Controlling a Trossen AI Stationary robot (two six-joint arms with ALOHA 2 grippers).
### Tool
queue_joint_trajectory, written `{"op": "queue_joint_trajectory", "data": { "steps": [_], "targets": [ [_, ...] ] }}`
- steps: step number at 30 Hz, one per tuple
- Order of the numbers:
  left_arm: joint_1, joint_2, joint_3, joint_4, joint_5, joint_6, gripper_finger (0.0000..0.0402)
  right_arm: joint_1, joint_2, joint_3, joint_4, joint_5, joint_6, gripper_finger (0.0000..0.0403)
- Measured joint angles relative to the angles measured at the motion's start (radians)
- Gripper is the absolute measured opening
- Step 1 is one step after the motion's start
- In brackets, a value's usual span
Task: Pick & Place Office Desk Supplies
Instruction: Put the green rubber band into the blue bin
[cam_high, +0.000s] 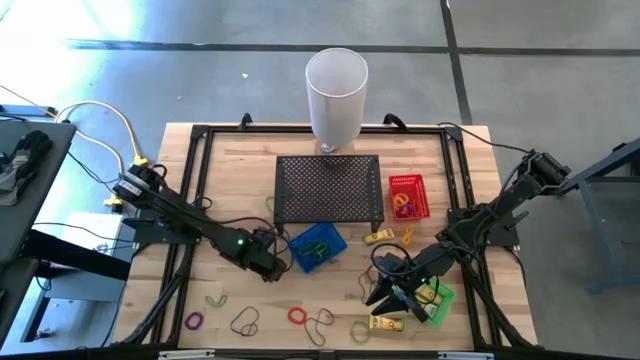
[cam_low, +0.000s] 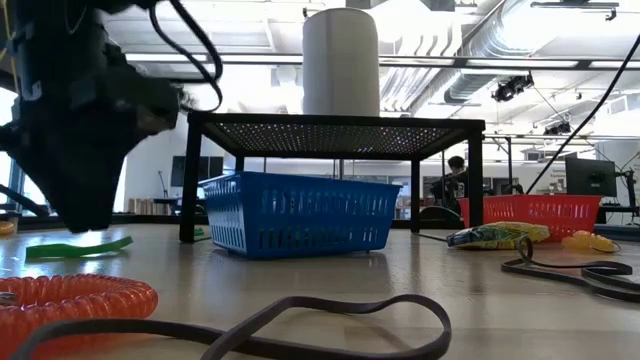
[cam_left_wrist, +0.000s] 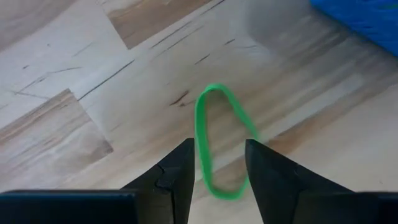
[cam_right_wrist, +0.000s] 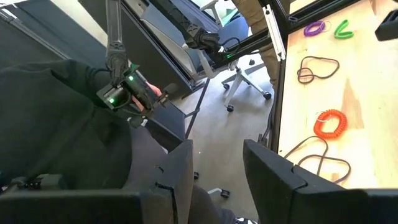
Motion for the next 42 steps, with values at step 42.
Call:
{"op": "queue_joint_trajectory", "data": {
  "steps": [42],
  "targets": [
    [-0.023,-0.083,0.06,-0.038,-0.023,0.064,0.0,-0.002,0.0,0.0,-0.021,0.052,0.0,0.0128]
  ]
}}
